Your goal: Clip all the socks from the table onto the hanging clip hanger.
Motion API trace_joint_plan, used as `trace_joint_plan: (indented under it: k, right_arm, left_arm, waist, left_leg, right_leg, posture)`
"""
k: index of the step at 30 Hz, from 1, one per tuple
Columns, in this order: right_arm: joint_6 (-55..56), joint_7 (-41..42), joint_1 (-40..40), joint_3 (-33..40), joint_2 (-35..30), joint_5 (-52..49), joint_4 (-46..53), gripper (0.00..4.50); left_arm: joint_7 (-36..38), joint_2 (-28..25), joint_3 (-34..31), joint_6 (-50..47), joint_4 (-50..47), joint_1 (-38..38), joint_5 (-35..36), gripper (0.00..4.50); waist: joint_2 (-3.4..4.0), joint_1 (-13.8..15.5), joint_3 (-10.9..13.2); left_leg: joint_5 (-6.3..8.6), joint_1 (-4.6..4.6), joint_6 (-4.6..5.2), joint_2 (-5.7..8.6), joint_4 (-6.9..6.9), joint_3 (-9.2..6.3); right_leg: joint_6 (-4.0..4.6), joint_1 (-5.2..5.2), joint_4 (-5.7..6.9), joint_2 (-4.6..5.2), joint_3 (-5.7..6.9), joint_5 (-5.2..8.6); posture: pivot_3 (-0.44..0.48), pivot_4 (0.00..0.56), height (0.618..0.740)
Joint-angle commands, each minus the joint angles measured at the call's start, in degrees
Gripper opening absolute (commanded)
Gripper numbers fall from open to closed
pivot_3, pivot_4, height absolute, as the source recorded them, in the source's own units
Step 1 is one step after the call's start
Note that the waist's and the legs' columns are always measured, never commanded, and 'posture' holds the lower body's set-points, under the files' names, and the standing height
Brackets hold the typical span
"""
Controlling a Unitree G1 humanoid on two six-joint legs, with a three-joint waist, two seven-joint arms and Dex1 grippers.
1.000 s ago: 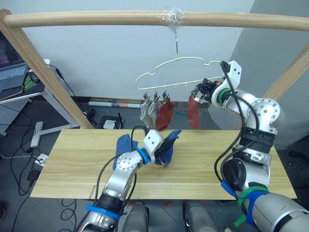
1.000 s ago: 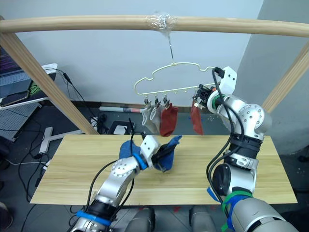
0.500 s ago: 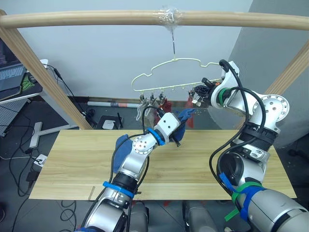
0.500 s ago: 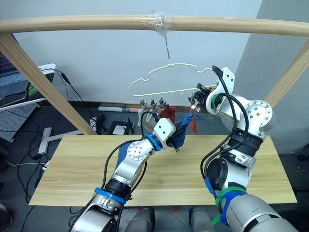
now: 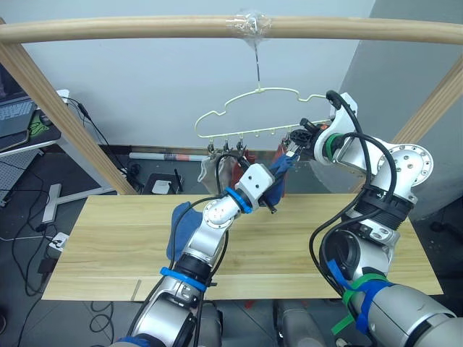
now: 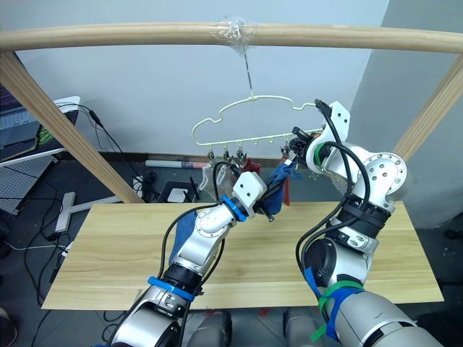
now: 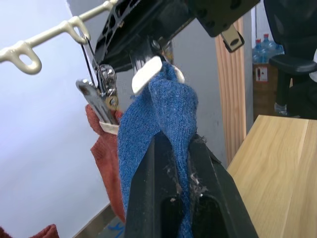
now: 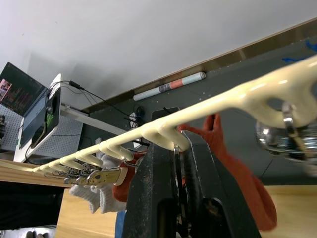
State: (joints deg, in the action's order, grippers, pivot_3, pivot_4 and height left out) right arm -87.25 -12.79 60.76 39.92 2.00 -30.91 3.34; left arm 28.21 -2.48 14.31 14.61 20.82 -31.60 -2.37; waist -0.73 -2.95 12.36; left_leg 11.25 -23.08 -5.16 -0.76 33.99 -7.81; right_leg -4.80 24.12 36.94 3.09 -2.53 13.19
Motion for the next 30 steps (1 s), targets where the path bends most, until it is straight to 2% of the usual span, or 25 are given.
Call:
trace_joint_plan:
  k: [1,5,8,9,12,17,18,23,24,26,27,30]
  right_arm:
    - [-0.5,-0.5,-0.2,1.1,0.1,0.9,1.9,0.0]
    - [-0.8,-0.1,0.4,2.1,0.8,0.8,2.1,0.0]
    - [-0.8,0.2,0.6,2.3,0.8,0.8,2.2,0.92]
    - [-0.9,0.2,0.7,2.5,0.8,0.8,2.4,1.46]
    - [-1.2,0.2,1.3,3.3,0.8,0.8,3.0,2.52]
    - [-2.3,1.3,2.4,4.0,0.5,0.3,5.0,4.22]
    - [-2.9,2.1,2.5,3.8,0.3,-0.3,6.1,4.43]
    - [-5.3,6.6,0.3,0.9,-2.6,-2.9,13.4,4.43]
    - [-0.1,10.6,-5.4,-8.0,-10.1,-1.3,18.2,4.43]
    - [7.0,15.5,-13.1,-19.2,-19.6,1.4,24.3,4.43]
    - [11.1,17.5,-16.4,-23.2,-23.0,3.2,26.1,4.49]
    - [19.3,20.3,-21.6,-27.5,-27.1,5.4,27.1,4.5]
  left_arm:
    - [-0.4,0.7,-0.3,1.6,-1.3,-1.1,0.5,0.02]
    - [-0.4,0.8,-0.1,1.5,-1.5,-0.9,0.4,0.02]
    - [-0.4,0.8,-0.1,1.5,-1.4,-1.0,0.4,0.0]
    - [-0.4,0.8,-0.1,1.5,-1.4,-1.0,0.4,0.0]
    - [-0.4,0.9,-0.2,1.4,-1.2,-1.3,0.4,0.0]
    - [0.2,1.3,0.0,1.0,-0.6,-2.0,0.7,0.0]
    - [0.5,1.5,-0.1,0.6,-0.3,-2.2,1.1,0.0]
    - [1.1,3.2,-1.3,-3.4,0.4,-2.8,3.9,0.0]
    - [2.1,4.8,-2.3,-6.9,1.2,-3.5,6.9,0.0]
    - [4.2,6.7,-3.4,-10.9,2.6,-4.6,10.7,0.0]
    - [5.0,7.2,-3.6,-11.4,3.4,-5.2,11.3,0.26]
    - [6.2,7.8,-4.2,-12.7,4.4,-6.2,12.1,1.05]
  waist:
    - [0.0,0.0,0.0]
    - [0.0,0.0,0.0]
    - [0.01,-0.1,0.0]
    - [0.01,-0.1,0.0]
    - [0.01,-0.5,0.0]
    - [0.03,-0.6,0.0]
    - [0.03,-0.7,0.0]
    - [0.03,-0.7,0.0]
    - [0.03,-0.9,0.0]
    - [0.04,-0.5,0.0]
    - [0.05,-0.5,0.0]
    - [0.05,-1.9,0.0]
  left_leg:
    - [0.0,0.0,0.0,0.0,0.0,0.0]
    - [0.0,0.0,0.0,0.0,0.0,0.0]
    - [0.0,0.0,0.0,0.0,0.0,0.0]
    - [0.0,0.0,0.0,0.0,0.0,0.0]
    - [0.0,0.0,0.0,0.0,-0.01,0.0]
    - [0.0,0.0,0.0,0.0,-0.01,0.01]
    - [0.0,0.0,0.0,0.0,-0.01,0.01]
    - [0.0,-0.04,0.0,0.0,-0.01,0.0]
    - [0.0,-0.04,0.0,0.0,-0.01,0.01]
    - [0.0,-0.03,0.0,0.0,-0.01,0.01]
    - [0.0,-0.15,0.0,0.01,0.04,-0.1]
    - [0.01,-0.31,-0.01,0.09,0.09,0.12]
  right_leg:
    - [0.0,0.0,0.0,0.0,0.0,0.0]
    - [0.0,0.0,0.0,0.0,0.0,0.0]
    - [0.0,0.0,0.0,0.0,0.01,0.0]
    - [0.0,0.01,0.0,0.0,0.0,0.0]
    - [0.0,0.02,0.0,0.0,0.0,0.0]
    - [0.0,0.04,0.01,0.0,0.0,0.0]
    - [0.0,0.04,0.01,0.0,0.0,0.0]
    - [0.0,0.04,-0.02,0.0,0.0,0.0]
    - [0.0,0.04,-0.03,0.0,0.0,0.01]
    - [-0.01,0.04,-0.02,0.0,0.0,0.01]
    - [-0.1,0.02,-0.05,0.03,0.12,0.09]
    - [-0.26,0.1,-0.24,0.07,-0.09,0.08]
  posture:
    - [-0.068,0.198,0.74]
    - [-0.065,0.197,0.74]
    - [-0.066,0.198,0.74]
    - [-0.066,0.198,0.74]
    - [-0.066,0.198,0.74]
    - [-0.075,0.195,0.74]
    - [-0.078,0.195,0.74]
    - [-0.08,0.194,0.74]
    - [-0.079,0.193,0.74]
    - [-0.079,0.193,0.74]
    - [-0.081,0.187,0.74]
    - [-0.087,0.185,0.74]
